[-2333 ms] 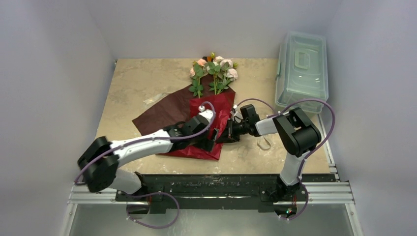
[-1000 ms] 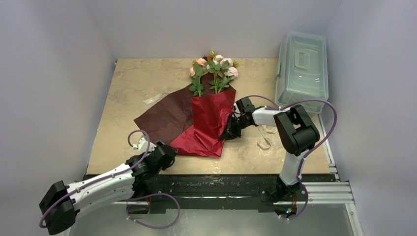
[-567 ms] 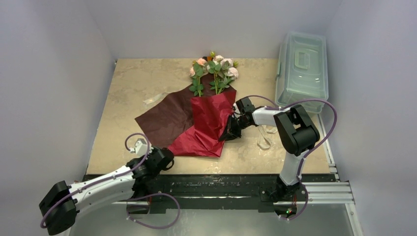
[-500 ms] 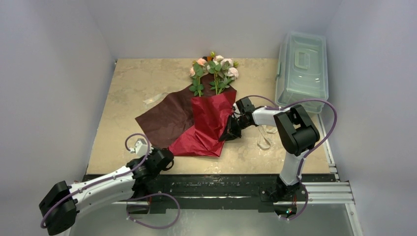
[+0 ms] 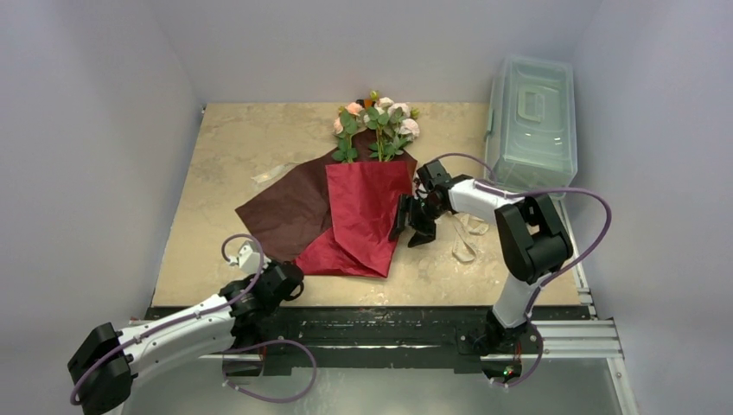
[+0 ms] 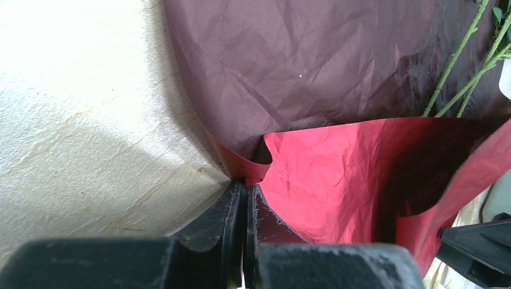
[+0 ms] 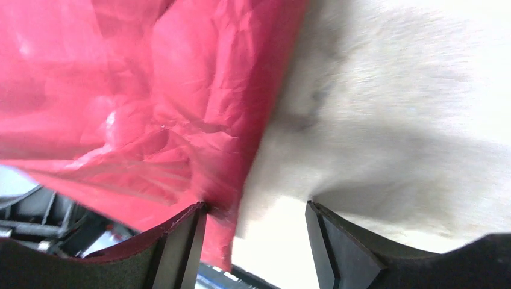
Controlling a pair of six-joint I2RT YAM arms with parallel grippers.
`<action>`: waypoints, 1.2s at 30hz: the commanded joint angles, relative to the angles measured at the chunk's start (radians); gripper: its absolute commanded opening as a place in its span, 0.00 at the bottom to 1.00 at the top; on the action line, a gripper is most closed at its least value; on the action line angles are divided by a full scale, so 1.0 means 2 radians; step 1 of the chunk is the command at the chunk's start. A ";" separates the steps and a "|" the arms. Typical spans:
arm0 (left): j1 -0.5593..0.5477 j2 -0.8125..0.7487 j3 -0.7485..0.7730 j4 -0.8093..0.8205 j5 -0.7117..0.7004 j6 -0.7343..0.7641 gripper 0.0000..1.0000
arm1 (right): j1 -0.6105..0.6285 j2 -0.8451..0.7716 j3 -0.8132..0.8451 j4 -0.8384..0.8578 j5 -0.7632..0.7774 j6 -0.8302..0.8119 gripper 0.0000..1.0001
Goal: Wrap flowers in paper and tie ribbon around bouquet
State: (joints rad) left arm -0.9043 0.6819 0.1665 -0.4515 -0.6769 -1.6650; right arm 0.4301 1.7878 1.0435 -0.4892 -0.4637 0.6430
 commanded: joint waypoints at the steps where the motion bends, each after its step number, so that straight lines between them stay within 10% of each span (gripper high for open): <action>1: 0.001 0.002 0.007 -0.024 0.003 0.019 0.00 | -0.004 -0.038 0.040 -0.091 0.116 -0.044 0.69; 9: 0.001 0.022 0.014 -0.011 0.009 0.034 0.00 | 0.016 -0.078 0.103 -0.132 0.113 -0.055 0.60; 19: 0.001 0.009 0.020 -0.025 0.018 0.048 0.00 | 0.089 -0.004 0.149 0.040 -0.025 0.024 0.59; 36: 0.000 0.116 0.192 -0.052 -0.013 0.251 0.00 | 0.096 0.126 0.146 0.099 -0.016 0.030 0.58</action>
State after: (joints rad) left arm -0.9039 0.8841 0.4419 -0.5423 -0.6617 -1.2980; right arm 0.6212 2.0380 1.3155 -0.3126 -0.5304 0.7189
